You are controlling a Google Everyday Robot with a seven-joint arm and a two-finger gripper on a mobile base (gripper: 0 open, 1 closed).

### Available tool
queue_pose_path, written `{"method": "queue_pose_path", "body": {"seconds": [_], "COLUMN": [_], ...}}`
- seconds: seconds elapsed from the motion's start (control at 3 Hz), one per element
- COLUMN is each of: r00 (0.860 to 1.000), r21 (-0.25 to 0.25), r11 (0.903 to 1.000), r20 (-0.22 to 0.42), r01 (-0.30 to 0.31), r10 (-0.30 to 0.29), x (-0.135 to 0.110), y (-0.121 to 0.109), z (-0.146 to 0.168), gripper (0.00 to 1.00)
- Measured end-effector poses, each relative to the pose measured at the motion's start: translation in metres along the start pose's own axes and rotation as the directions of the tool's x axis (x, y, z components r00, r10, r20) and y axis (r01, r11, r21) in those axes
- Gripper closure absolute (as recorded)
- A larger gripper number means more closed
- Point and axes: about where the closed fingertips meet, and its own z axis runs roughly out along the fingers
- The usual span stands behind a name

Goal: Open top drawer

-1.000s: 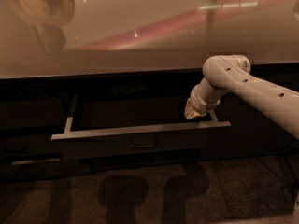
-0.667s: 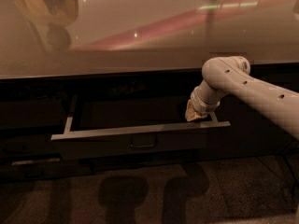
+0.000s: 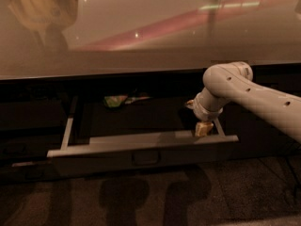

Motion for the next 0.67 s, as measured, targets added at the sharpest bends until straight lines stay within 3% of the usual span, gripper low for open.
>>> {"method": "queue_pose_path", "body": {"seconds": [0.67], "r00": [0.999], "r21": [-0.023], "r11": [0.9996], "r20": [-0.049], "r01": [-0.019], "r10": [0.018], "x": [-0.004], "y": [0.037], "z": [0.008], "gripper": [0.0]}}
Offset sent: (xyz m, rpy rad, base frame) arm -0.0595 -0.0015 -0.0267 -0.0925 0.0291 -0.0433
